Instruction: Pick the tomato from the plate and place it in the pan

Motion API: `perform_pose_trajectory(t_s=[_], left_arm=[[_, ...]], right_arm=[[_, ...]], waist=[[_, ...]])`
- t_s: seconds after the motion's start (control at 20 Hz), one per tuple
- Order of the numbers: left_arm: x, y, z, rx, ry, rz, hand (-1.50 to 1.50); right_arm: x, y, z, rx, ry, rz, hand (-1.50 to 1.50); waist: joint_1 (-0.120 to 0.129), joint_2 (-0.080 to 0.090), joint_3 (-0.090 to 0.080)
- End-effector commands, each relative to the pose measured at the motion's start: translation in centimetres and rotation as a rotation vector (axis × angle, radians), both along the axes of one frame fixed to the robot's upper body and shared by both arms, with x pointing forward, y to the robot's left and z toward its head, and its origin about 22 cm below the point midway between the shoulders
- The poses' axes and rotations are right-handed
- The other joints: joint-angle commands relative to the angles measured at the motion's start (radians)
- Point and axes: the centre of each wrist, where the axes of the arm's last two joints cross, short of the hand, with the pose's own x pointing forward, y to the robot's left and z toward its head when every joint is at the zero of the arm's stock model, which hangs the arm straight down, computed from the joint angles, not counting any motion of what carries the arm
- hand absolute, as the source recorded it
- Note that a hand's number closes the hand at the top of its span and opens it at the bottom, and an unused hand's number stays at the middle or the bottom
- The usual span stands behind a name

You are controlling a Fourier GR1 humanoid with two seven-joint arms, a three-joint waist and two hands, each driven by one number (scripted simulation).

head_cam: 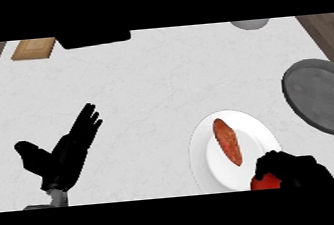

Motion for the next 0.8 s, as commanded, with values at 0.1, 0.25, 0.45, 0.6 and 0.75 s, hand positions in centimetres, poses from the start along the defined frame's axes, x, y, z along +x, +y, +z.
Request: perform_pose_trajectory(t_s=[0.1, 0.25, 0.45, 0.6, 0.75], left_arm=[[0.5, 0.0, -0.2, -0.010, -0.015, -0.002, 0.00], [0.5, -1.9, 0.3, -0.008, -0.012, -0.050, 0.00], [0.7, -2.7, 0.8, -0.002, -0.026, -0.057, 0.00], [0.9, -1.3, 0.2, -0.006, -0.025, -0.082, 0.00], [2.2, -2.0, 1.6, -0.004, -0.026, -0.083, 0.00]], right_arm=[[-3.9, -2.4, 3.2, 0.367, -0.076, -0.030, 1.50], [-3.1, -6.1, 2.3, 0.394, -0.092, -0.109, 1.50], [-1.3, -10.6, 1.4, 0.475, -0.098, -0.159, 1.50], [0.5, -15.5, 0.9, 0.404, -0.163, -0.199, 1.50], [1.2, -18.3, -2.9, 0.328, -0.150, -0.210, 1.50]], waist=[[0.009, 0.007, 0.001], [0.043, 0.013, 0.002], [0.072, 0.016, 0.000], [0.081, 0.016, -0.001], [0.086, 0.017, -0.002]])
